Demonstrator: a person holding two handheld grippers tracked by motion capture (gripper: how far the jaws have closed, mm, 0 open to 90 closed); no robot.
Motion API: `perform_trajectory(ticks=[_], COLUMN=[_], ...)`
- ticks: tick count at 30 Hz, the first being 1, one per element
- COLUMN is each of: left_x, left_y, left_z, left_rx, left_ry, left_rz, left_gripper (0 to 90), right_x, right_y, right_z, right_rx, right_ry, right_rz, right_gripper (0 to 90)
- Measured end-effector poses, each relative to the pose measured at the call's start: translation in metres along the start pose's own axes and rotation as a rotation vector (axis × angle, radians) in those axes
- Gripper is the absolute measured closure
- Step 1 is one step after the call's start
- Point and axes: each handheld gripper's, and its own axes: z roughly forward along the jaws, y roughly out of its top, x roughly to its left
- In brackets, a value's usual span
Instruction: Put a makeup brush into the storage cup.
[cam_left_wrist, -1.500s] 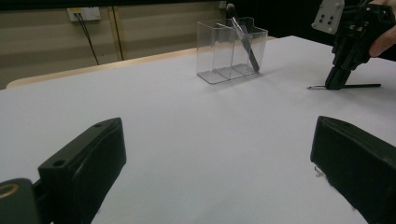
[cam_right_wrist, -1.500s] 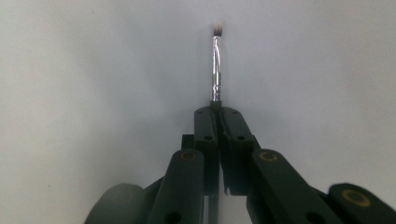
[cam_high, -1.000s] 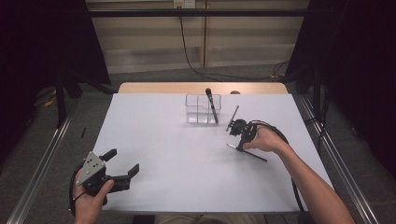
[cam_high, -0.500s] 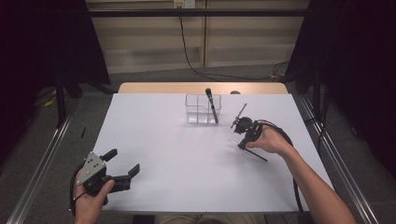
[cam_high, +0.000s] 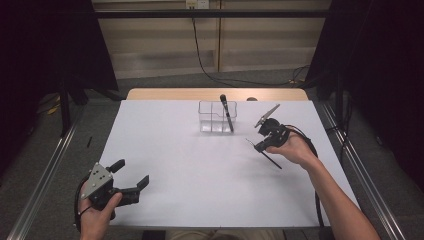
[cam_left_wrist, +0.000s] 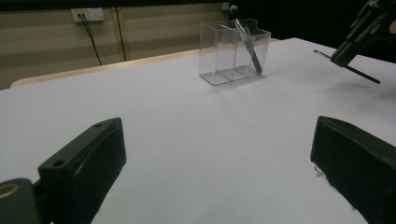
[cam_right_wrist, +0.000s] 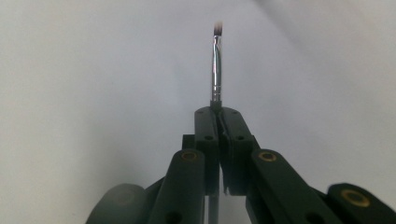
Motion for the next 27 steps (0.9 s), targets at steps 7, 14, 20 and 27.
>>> perform_trajectory(ticks=[7, 14, 20, 27], left_x=[0.0, 0.0, 0.0, -0.001], left_y=[0.0, 0.0, 0.0, 0.0], left_z=[0.0, -0.001, -0.001, 0.0], left_rx=[0.001, -0.004, -0.001, 0.0], left_ry=[0.0, 0.002, 0.001, 0.003], left_rz=[0.0, -0.002, -0.004, -0.005], left_gripper=[3.5, 3.4, 3.5, 3.5], right_x=[-0.001, 0.002, -0.002, -0.002], right_y=[-0.003, -0.007, -0.017, -0.025], right_z=[-0.007, -0.014, -0.016, -0.014], right_rx=[-0.108, -0.259, -0.36, -0.442], right_ry=[-0.008, -0.05, -0.051, -0.033], right_rz=[0.024, 0.05, 0.097, 0.123], right_gripper=[86.9, 86.9, 86.9, 86.9])
